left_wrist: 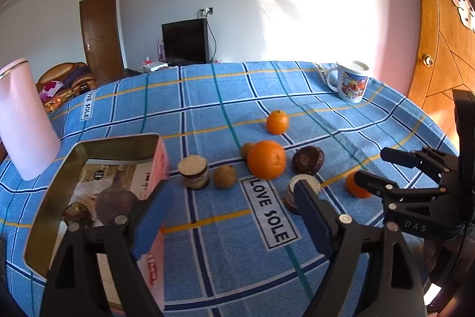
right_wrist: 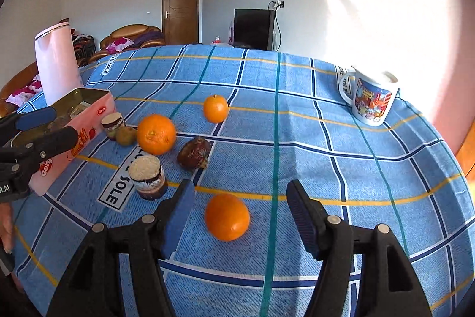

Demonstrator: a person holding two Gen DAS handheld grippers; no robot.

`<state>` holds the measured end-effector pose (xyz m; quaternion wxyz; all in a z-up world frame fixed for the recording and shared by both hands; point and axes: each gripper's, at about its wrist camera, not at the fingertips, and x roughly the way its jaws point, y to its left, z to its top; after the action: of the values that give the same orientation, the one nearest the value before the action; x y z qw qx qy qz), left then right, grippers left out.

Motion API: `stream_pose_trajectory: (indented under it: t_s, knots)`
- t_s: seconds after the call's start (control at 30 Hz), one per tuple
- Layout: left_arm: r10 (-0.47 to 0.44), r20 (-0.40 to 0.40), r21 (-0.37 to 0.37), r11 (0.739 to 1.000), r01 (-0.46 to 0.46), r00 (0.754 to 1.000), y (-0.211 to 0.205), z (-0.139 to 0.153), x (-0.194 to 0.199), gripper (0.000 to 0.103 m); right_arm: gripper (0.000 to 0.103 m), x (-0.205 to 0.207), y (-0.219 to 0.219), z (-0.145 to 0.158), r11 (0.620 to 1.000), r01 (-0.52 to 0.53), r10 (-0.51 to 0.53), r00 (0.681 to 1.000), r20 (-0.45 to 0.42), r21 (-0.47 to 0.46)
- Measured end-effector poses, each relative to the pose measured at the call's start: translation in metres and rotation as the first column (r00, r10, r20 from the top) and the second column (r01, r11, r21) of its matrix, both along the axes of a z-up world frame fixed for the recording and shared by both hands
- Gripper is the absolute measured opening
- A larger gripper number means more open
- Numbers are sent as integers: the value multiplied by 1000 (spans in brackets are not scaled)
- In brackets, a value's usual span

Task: Organize fruits
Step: 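Grasp a large orange with the right tool while the left tool grasps a white-topped jar, then carry the orange and the jar over the metal tin with both tools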

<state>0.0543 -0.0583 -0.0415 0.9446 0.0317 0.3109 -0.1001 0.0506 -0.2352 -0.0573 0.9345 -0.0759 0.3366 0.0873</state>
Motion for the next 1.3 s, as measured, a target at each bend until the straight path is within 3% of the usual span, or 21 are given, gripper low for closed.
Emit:
stream_pose_trajectory:
  t_s: [0.17,0.23,0.37,0.43,0.53,0.77,0.9,1.3]
  knots:
    - [-99,-83,14,995,101,992,-33,-14,12,79,62,5,-1,-10,1000,-11,12,998,-62,4]
    - [-129,-117,11,991,131,985,-42,-19,17,65,51,7,-3,-14,1000,-21,22,996,-89,17]
    - [-167,-162,10,985,171,973,-54,-28,25,58,46,7,1,-17,999,-44,46,993,-107,15]
    - [-183,-195,-11,983,185,964,-56,-33,29,51,38,9,3,-20,998,-60,61,990,-127,12]
    - [-200,-209,-31,980,198,957,-57,-35,32,37,36,11,4,-22,997,-71,73,987,-145,17]
    - [-195,-197,-50,981,188,961,-53,-33,31,36,35,6,1,-17,996,-83,88,989,-119,43]
    - [-184,-160,-45,983,179,970,-51,-28,26,36,35,-4,1,-9,995,-91,93,994,-52,44]
    - [-141,-54,-27,990,140,989,-46,-15,14,36,35,-16,-1,2,991,-113,110,993,45,69]
